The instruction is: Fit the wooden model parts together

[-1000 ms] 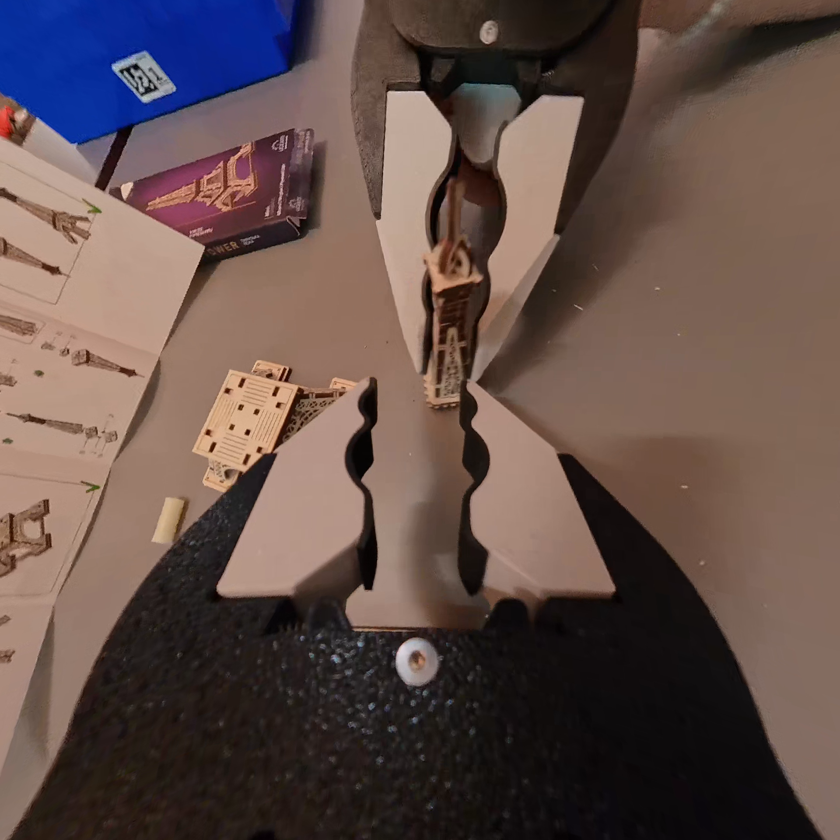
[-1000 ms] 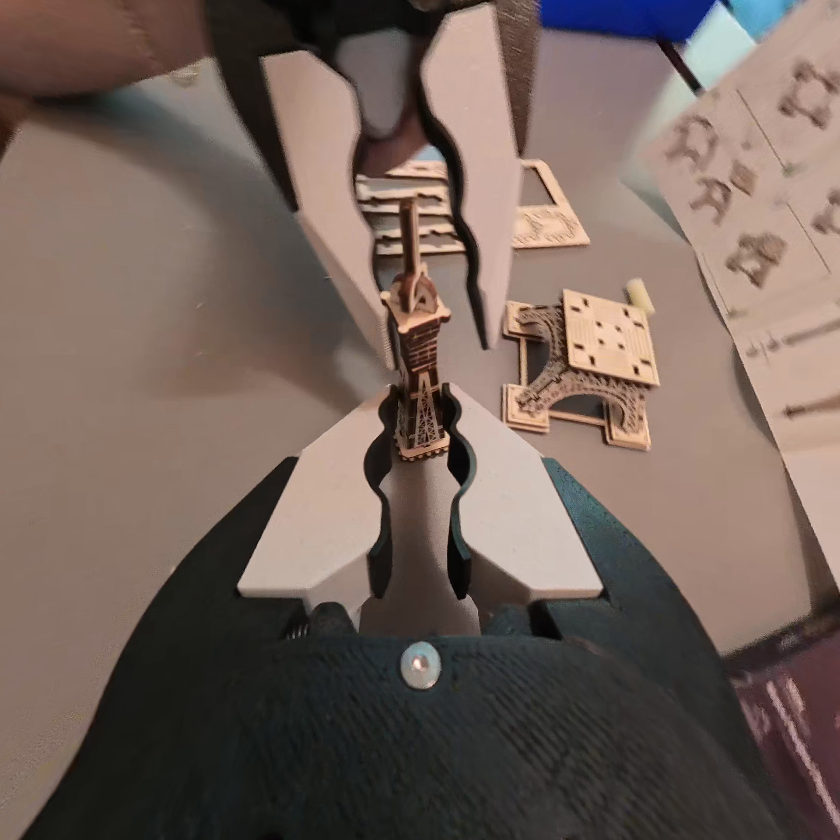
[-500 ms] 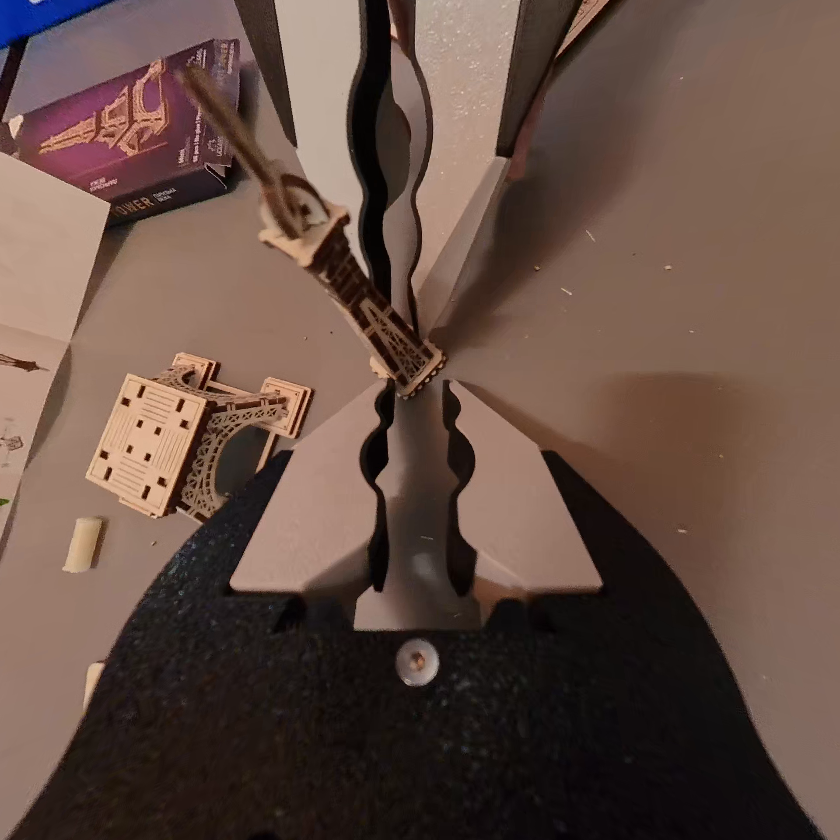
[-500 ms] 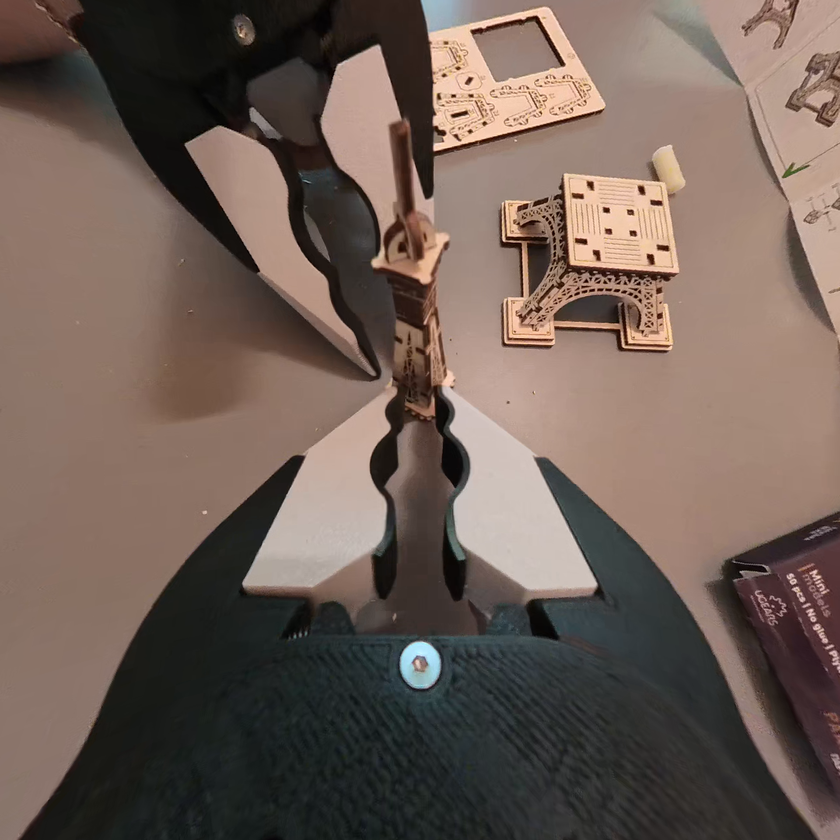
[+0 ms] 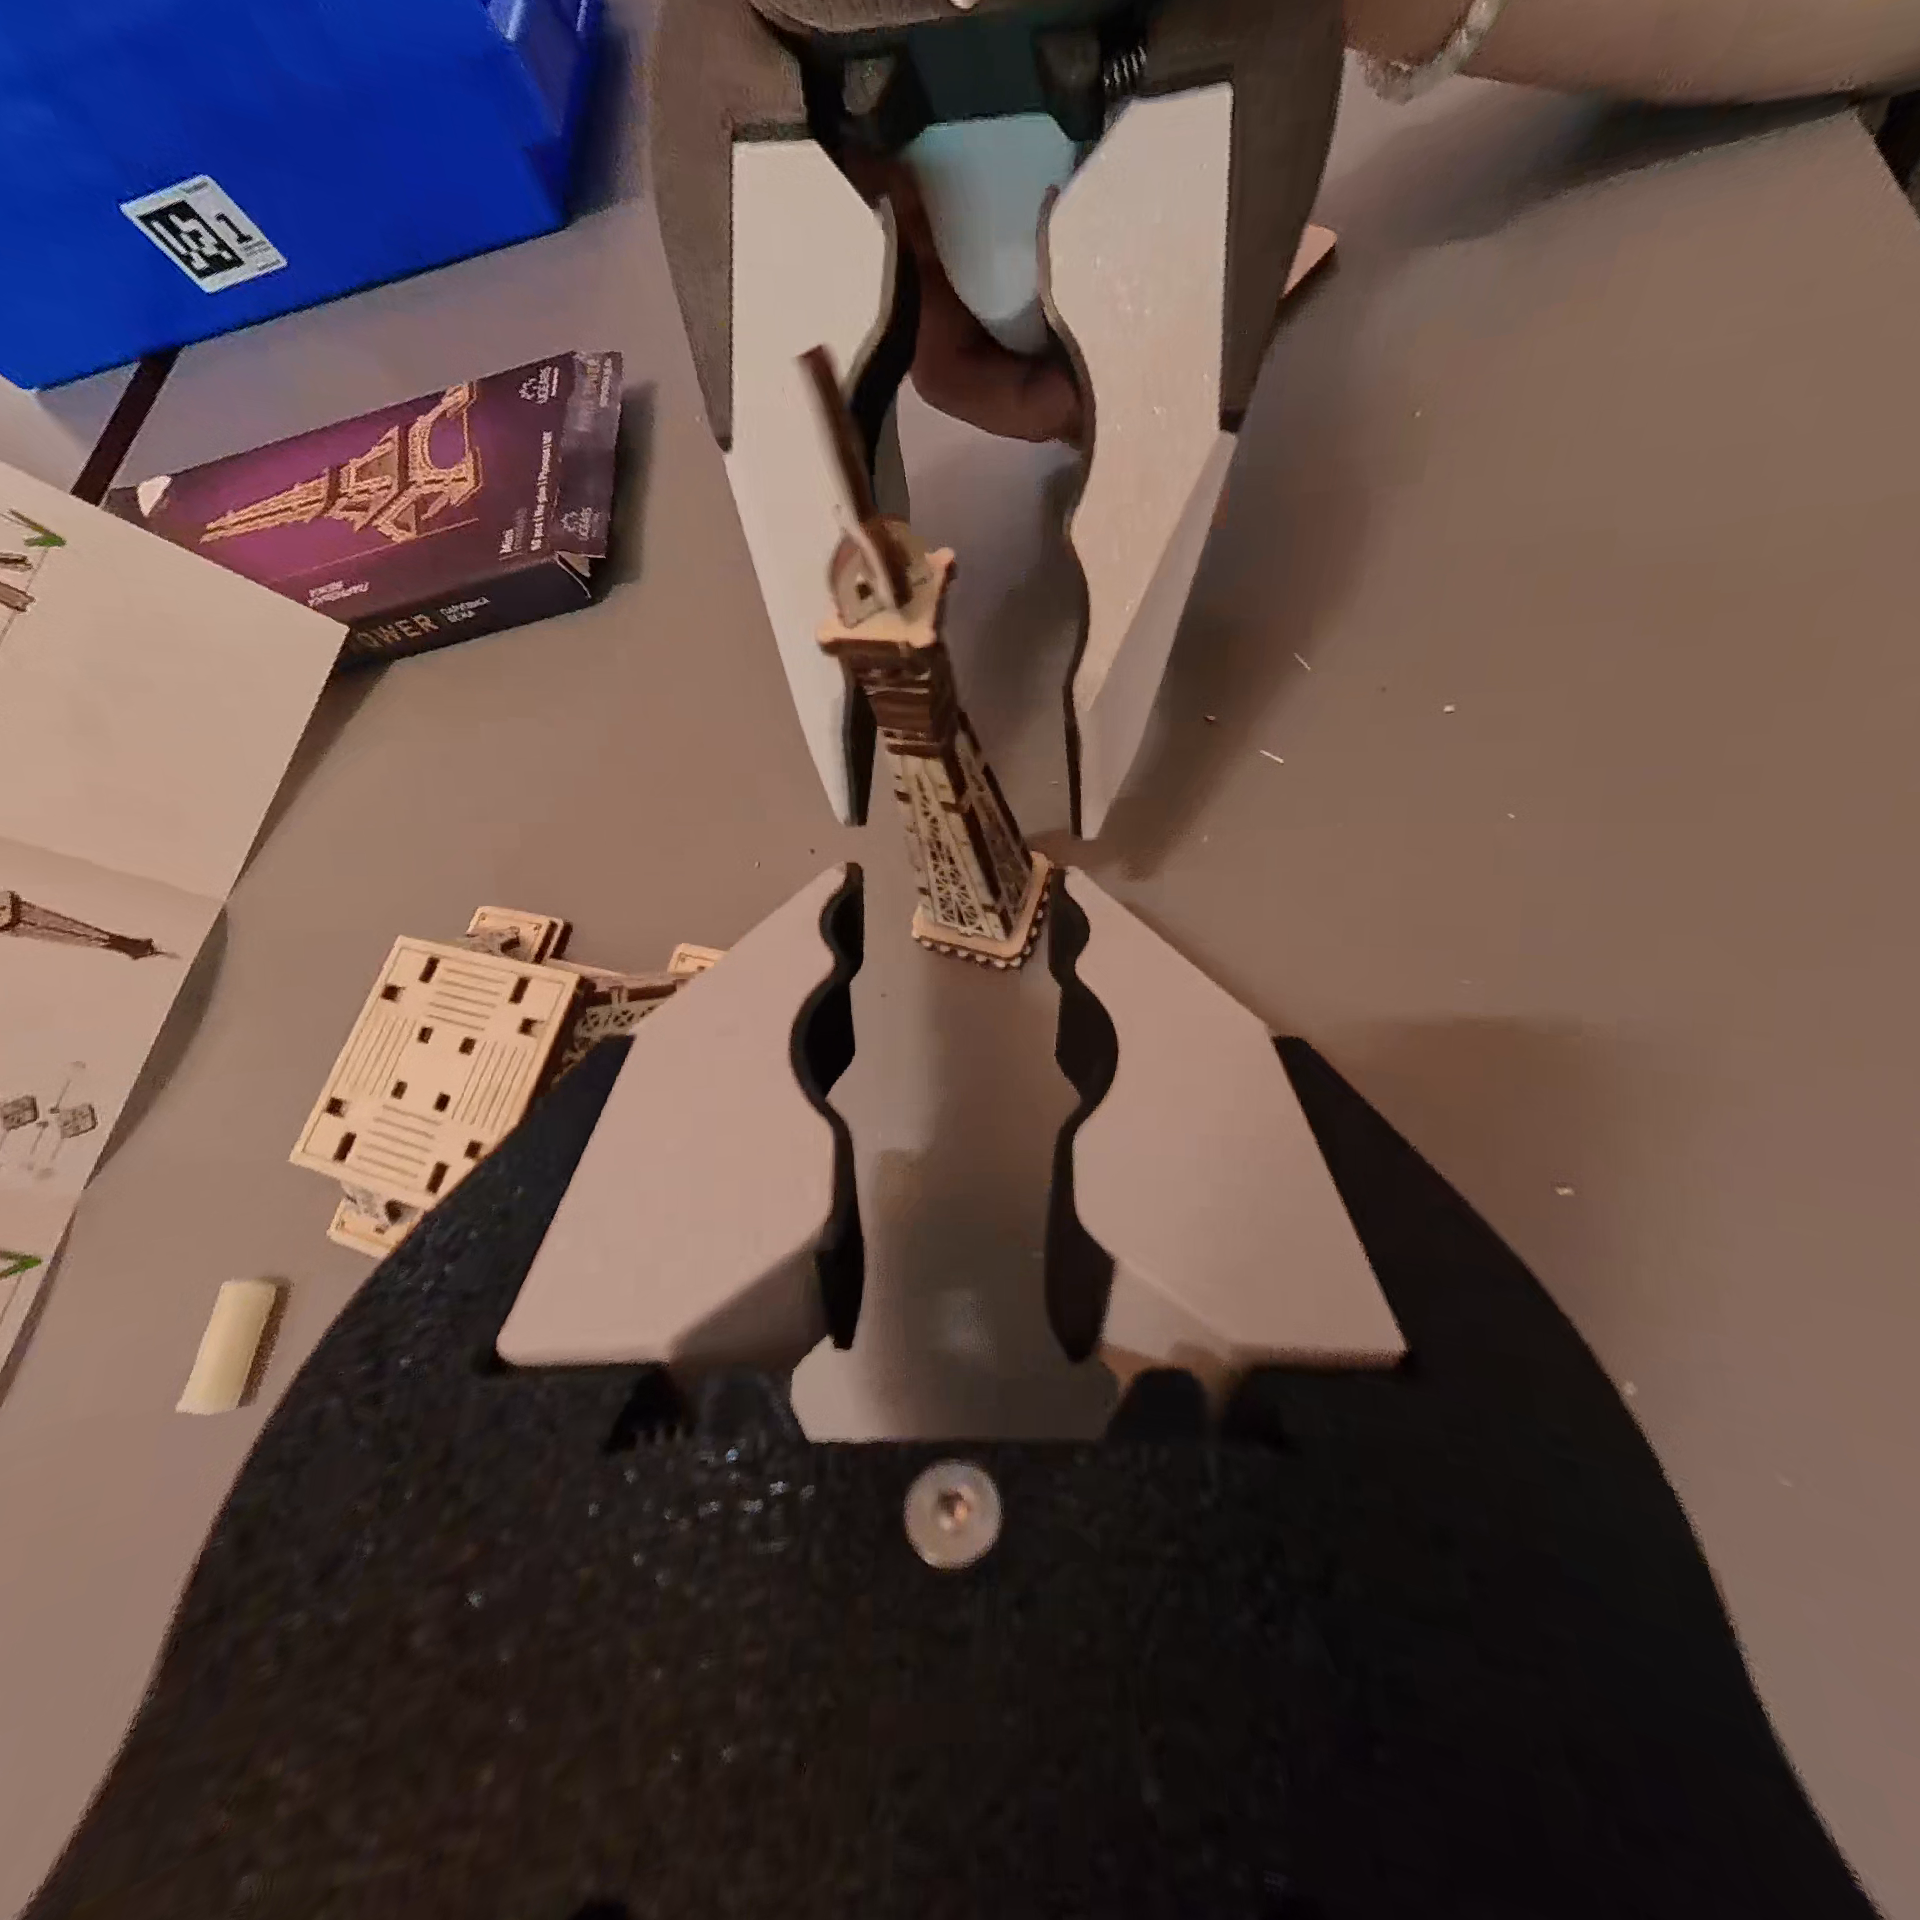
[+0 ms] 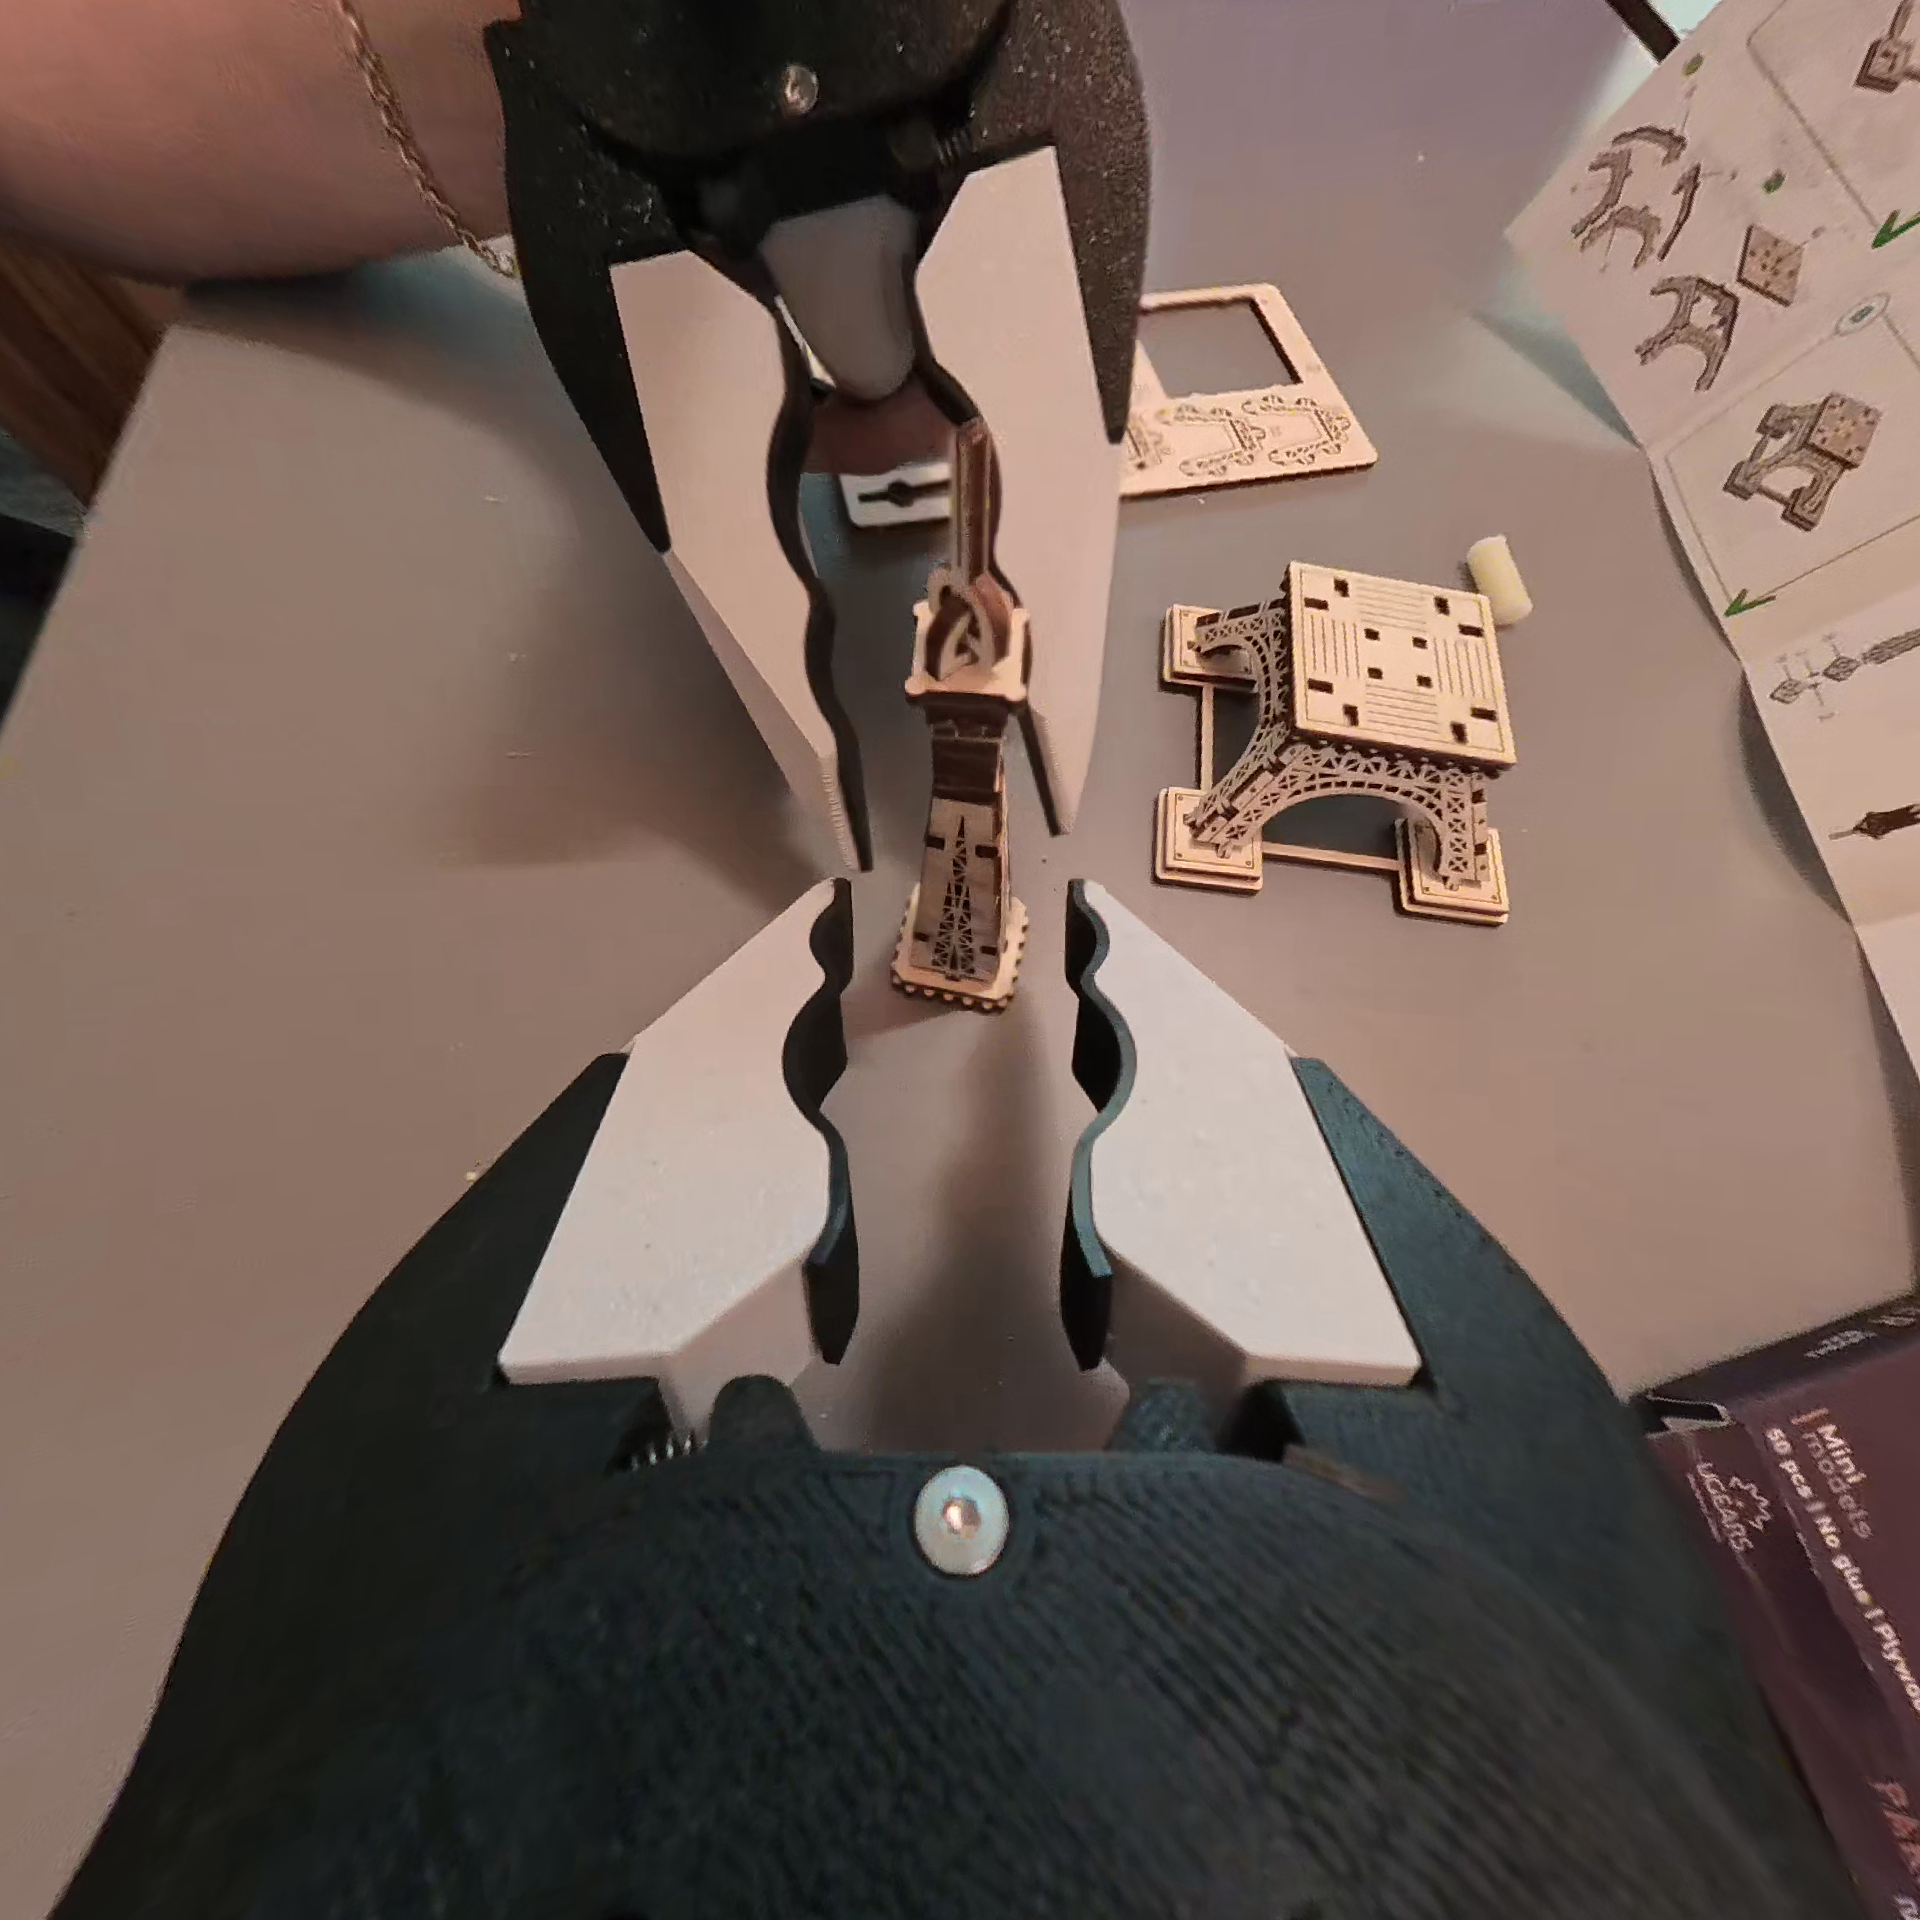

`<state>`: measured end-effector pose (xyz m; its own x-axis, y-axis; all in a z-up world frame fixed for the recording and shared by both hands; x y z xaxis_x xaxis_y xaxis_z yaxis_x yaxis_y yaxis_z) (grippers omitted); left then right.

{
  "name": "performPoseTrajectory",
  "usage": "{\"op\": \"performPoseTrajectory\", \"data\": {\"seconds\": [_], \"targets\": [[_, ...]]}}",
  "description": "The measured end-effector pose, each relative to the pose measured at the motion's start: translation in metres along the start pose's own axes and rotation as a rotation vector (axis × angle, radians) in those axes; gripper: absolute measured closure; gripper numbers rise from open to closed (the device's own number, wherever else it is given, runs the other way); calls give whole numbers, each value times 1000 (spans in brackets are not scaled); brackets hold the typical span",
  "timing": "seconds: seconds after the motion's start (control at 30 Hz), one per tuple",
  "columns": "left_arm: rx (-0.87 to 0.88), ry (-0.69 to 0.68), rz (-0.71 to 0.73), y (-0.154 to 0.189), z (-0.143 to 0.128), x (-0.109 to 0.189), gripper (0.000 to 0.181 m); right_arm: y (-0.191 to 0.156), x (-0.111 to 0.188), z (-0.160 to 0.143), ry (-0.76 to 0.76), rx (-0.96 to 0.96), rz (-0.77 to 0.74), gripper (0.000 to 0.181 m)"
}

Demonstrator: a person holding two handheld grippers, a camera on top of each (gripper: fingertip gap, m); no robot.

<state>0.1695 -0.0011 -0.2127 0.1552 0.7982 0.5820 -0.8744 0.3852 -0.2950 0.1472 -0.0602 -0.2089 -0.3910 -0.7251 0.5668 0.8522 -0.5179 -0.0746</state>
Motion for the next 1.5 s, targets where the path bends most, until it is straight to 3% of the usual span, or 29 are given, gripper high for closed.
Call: {"op": "performPoseTrajectory", "data": {"seconds": [0.07, 0.17, 0.37, 0.5, 1.03, 1.5], "targets": [[5, 31, -18, -2, 0, -3, 153, 1, -4, -4, -24, 19, -13, 146], [6, 63, -55, 1, 0, -4, 150, 5, -8, -6, -14, 40, -35, 166], [15, 92, -40, -3, 2, -3, 153, 4, -9, -5, 11, 122, -18, 166], [24, 99, -22, -4, 4, -2, 167, 4, -10, -5, 17, 85, 2, 166], [276, 42, -50, -10, 1, -1, 168, 4, -15, -2, 29, 136, -76, 163], [495, 72, -91, -14, 0, -2, 167, 11, -16, -2, 6, -129, 63, 164]]}}
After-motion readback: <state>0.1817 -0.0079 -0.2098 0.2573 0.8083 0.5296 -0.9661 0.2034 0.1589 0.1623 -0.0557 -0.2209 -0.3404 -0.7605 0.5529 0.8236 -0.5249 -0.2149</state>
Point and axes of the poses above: each gripper's, where its closed fingertips meet, x back along the fingers, z out of its top, y = z × x across the jaws, the point moved 4 cm from there along x, back along the fingers, and after that the axes turned 8 degrees about -x, right-handed, at the moved point
